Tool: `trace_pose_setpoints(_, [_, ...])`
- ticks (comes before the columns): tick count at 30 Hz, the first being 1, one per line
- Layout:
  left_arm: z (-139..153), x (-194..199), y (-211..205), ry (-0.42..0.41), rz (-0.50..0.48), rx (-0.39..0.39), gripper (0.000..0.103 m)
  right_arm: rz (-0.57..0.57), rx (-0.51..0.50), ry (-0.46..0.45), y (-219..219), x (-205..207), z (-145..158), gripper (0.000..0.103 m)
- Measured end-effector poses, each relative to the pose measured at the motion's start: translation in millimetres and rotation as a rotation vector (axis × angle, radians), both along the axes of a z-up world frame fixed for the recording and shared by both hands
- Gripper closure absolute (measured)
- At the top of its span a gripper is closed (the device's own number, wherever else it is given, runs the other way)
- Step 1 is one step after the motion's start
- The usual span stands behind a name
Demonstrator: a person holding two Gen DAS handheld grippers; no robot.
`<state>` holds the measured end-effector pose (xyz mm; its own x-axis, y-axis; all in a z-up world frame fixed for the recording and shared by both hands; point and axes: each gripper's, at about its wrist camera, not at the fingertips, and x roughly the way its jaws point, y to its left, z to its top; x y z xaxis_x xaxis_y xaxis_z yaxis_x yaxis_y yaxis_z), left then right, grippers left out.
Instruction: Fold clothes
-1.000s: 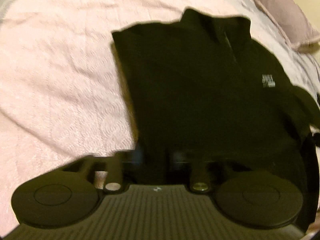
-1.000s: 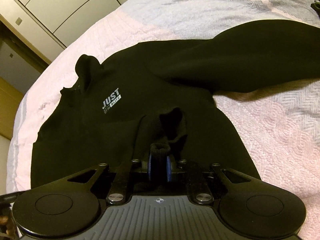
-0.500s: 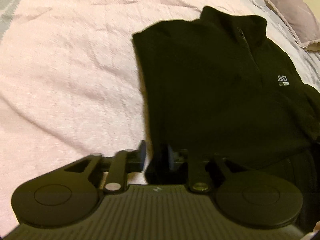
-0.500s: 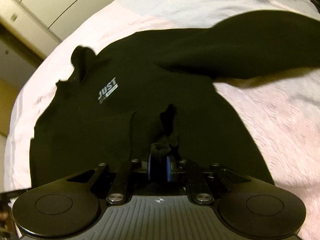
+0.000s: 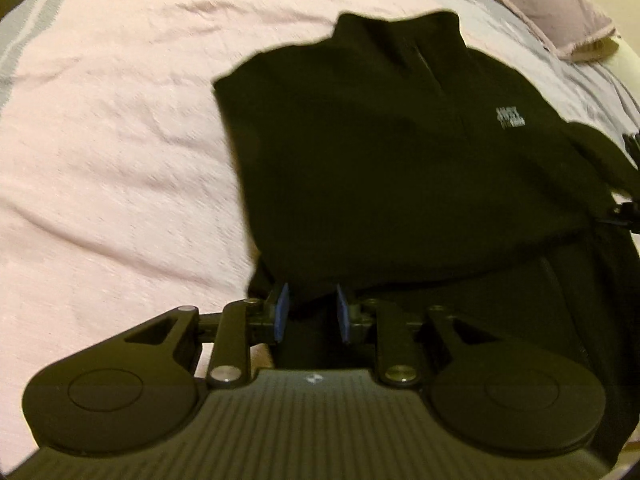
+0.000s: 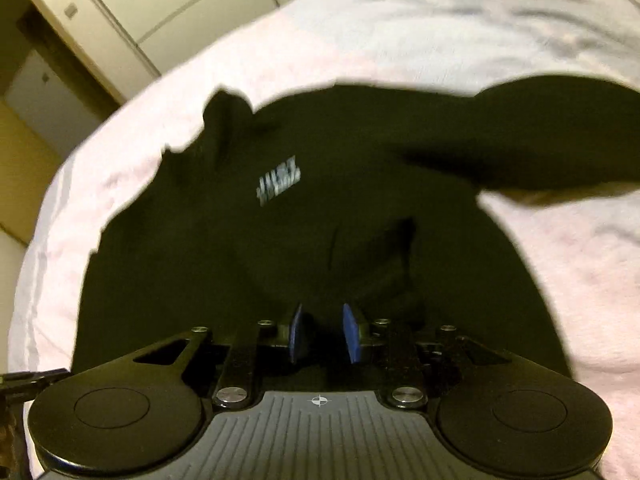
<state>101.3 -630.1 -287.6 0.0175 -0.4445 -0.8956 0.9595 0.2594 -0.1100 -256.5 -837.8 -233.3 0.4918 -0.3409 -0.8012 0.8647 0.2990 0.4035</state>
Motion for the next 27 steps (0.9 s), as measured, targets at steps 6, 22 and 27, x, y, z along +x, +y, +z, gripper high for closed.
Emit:
trace_pose_setpoints(6, [4.3,-12.6,-1.7,-0.037,-0.031,0.024,0.082,-0.138,0.044,-0.041,-2.8,-35.0,24.4,0.064])
trace_pose_setpoints(22, [43.3,-143.4,-71.1,-0.139,-0.083,-0.005,0.076,-0.570,-0.109,0.080,-84.0,-324.0,47.7,0.051])
trace_pose_setpoints(27, [35.2,-213.9,-100.6,-0.127,-0.135,0.052,0.076,-0.684,-0.085,-0.041,-133.2,-407.2,23.9,0.046])
